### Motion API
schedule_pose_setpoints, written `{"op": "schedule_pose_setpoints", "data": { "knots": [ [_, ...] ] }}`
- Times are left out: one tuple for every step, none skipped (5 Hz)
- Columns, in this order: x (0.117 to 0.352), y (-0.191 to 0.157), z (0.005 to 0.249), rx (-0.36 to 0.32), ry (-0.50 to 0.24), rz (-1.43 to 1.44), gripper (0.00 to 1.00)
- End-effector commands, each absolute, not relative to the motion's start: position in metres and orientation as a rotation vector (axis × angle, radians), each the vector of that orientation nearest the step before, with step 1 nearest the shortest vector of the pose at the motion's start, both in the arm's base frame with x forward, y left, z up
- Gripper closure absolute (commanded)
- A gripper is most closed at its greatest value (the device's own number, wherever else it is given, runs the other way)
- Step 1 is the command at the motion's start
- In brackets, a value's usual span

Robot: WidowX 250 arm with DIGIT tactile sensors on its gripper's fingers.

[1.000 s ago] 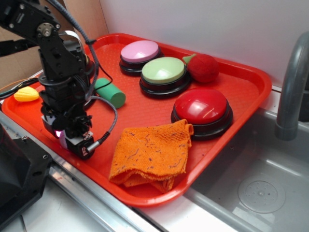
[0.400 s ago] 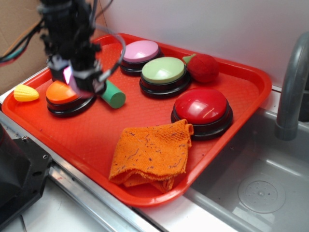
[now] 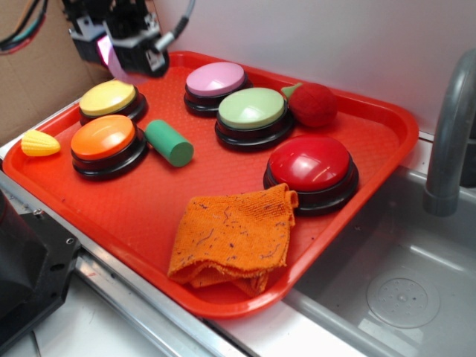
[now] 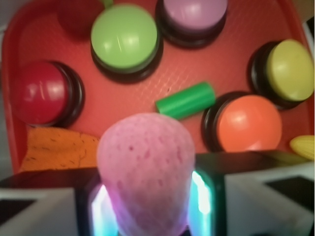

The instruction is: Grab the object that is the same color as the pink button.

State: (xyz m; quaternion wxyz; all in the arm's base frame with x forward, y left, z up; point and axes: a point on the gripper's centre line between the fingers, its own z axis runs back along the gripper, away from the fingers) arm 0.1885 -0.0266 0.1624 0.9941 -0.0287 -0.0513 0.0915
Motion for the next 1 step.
{"op": "schedule_pose_setpoints", "data": {
  "knots": [
    [0.1867,-0.0261,0.1888,-0.075,-0.196,0.131,1.0]
  ]
}}
